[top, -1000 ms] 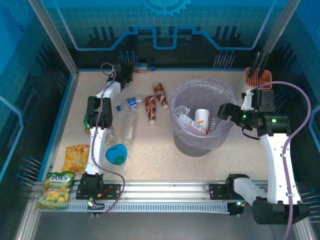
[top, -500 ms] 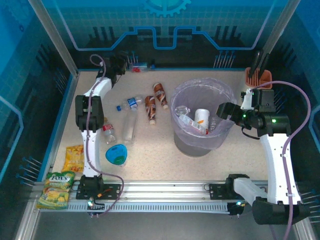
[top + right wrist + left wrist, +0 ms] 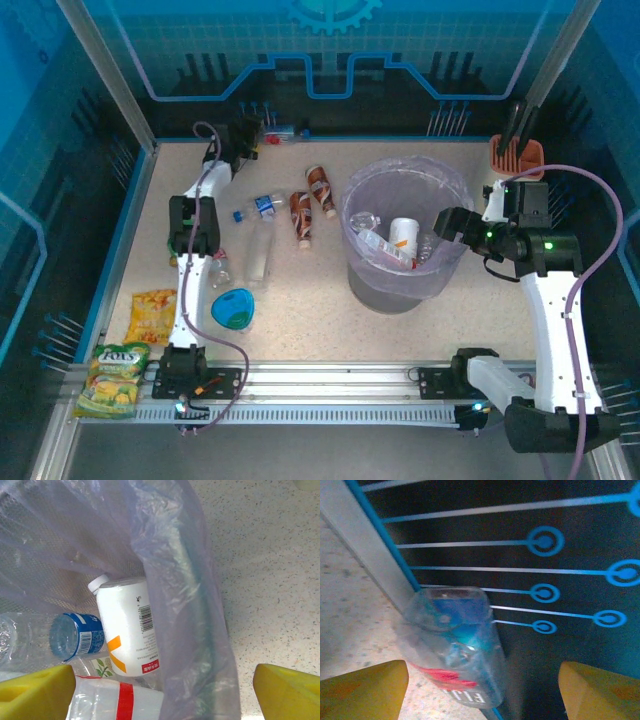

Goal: Put the plastic bottles in the bin

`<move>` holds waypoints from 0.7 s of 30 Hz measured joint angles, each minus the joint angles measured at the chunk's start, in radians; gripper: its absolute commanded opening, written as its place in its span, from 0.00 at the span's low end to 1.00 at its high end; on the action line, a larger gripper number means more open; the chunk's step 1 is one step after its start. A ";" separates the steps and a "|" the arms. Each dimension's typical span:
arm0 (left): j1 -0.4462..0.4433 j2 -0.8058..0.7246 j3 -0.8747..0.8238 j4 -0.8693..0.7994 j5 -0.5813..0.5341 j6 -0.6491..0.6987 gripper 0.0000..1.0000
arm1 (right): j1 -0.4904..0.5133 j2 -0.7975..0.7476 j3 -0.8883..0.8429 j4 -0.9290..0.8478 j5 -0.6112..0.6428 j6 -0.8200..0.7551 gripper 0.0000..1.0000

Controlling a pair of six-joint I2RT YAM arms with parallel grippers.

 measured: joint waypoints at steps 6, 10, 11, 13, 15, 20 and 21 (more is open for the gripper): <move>-0.025 0.120 0.179 -0.074 -0.012 -0.012 0.80 | 0.000 -0.001 -0.004 0.000 0.010 0.003 0.92; -0.035 0.141 0.214 -0.097 -0.047 -0.048 0.80 | 0.000 -0.006 -0.014 0.000 0.015 0.008 0.92; -0.036 0.145 0.224 -0.103 -0.058 -0.056 0.79 | 0.000 -0.009 -0.018 -0.001 0.019 0.011 0.92; -0.040 0.158 0.247 -0.117 -0.078 -0.077 0.77 | 0.000 -0.011 -0.020 -0.001 0.026 0.011 0.92; -0.045 0.182 0.286 -0.121 -0.100 -0.103 0.73 | 0.002 -0.014 -0.020 -0.001 0.029 0.013 0.92; -0.061 0.230 0.347 -0.112 -0.162 -0.159 0.64 | 0.005 -0.023 -0.029 -0.001 0.039 0.020 0.92; -0.063 0.235 0.351 -0.112 -0.171 -0.164 0.61 | 0.005 -0.024 -0.030 0.000 0.040 0.022 0.92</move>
